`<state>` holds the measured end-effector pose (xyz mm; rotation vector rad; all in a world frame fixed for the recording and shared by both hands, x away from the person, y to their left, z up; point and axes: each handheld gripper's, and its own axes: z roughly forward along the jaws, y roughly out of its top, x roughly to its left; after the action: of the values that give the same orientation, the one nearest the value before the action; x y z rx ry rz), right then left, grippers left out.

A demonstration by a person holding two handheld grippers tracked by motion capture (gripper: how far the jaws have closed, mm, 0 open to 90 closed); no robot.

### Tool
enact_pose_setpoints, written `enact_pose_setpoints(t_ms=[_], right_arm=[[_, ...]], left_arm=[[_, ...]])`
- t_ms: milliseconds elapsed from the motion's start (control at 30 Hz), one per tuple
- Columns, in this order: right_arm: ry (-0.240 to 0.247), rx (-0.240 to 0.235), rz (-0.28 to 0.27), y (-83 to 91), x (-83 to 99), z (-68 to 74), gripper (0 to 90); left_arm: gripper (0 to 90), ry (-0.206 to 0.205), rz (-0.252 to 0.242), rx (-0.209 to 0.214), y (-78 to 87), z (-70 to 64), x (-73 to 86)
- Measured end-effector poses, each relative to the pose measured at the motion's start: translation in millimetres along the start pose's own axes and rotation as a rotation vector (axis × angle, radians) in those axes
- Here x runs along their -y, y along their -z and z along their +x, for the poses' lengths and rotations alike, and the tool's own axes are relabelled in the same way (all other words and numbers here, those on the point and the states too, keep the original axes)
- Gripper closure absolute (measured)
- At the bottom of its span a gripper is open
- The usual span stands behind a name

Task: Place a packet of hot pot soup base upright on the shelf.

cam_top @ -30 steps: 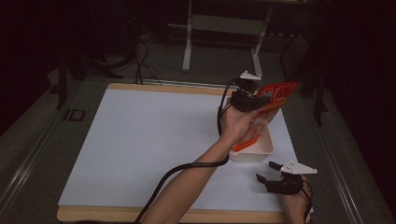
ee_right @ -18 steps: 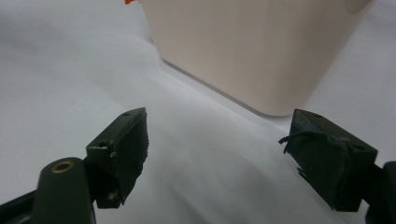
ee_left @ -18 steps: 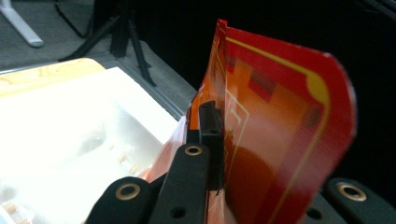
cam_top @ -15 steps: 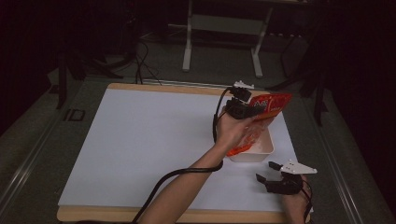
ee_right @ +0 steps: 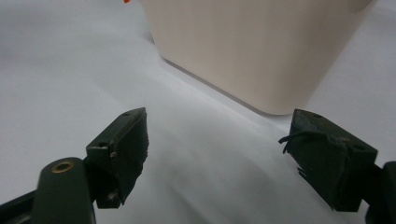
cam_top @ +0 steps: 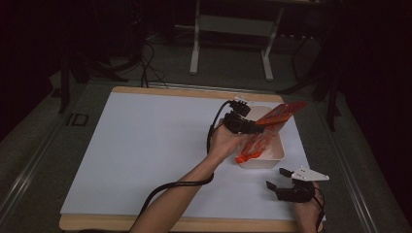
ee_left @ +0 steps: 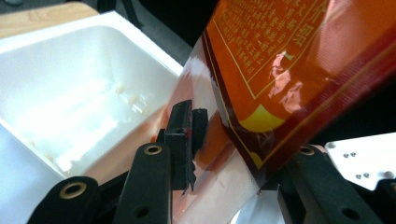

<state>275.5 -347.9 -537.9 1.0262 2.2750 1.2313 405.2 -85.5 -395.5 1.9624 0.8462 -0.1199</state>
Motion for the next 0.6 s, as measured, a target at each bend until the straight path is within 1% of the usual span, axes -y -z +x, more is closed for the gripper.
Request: enact_pose_setpoints(t_ms=[67, 100, 200, 267, 300, 367, 400, 500, 600], right_arm=[[0.002, 0.000, 0.001, -0.1, 0.0, 0.1, 20.2], [0.002, 0.001, 0.001, -0.1, 0.0, 0.1, 20.2], [0.004, 0.001, -0.001, -0.1, 0.0, 0.5, 20.2], [0.006, 0.000, 0.005, -0.1, -0.2, 0.6, 20.2], [0.007, 0.000, 0.006, -0.3, -0.2, 0.8, 20.2], [0.010, -0.001, 0.007, -0.3, -0.2, 0.9, 20.2], [0.009, 0.000, 0.007, -0.7, -0.1, 0.9, 20.2], [0.009, 0.002, 0.012, -1.1, -0.3, 1.1, 20.2], [0.011, 0.005, 0.014, -0.9, -0.3, 1.8, 20.3]], left_arm=[[66.7, -0.007, 0.019, -0.016, -1.5, -7.9, -1.7], [66.7, 0.001, 0.020, -0.022, -2.3, -10.6, -1.6], [66.6, 0.098, -0.014, -0.021, -2.5, -8.3, 2.4], [67.1, 0.128, -0.048, -0.015, -1.6, -2.8, 7.1], [67.4, 0.128, -0.063, -0.014, -0.9, -1.5, 9.4], [67.9, 0.092, -0.068, -0.007, 0.1, -2.2, 12.9], [68.0, 0.084, -0.070, -0.006, 0.1, -3.5, 14.2], [68.1, 0.033, -0.070, -0.008, -2.1, -8.6, 16.9], [67.3, 0.013, -0.067, 0.003, -4.8, -8.8, 18.1]])
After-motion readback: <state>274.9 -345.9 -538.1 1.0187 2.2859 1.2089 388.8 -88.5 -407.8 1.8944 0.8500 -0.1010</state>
